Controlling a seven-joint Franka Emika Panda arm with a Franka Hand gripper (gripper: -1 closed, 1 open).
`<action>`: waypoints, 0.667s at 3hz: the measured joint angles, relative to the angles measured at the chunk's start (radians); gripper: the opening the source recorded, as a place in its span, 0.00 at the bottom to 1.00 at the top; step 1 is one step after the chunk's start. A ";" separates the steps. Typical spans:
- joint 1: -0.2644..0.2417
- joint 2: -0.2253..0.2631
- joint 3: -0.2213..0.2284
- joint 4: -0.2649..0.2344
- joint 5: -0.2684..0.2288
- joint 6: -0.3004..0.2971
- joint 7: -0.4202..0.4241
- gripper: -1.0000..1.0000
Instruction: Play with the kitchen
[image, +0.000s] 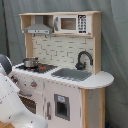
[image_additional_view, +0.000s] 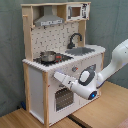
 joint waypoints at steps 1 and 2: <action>0.000 -0.001 0.000 0.001 0.000 -0.001 -0.109 0.00; 0.000 -0.002 0.000 0.003 -0.001 -0.001 -0.215 0.00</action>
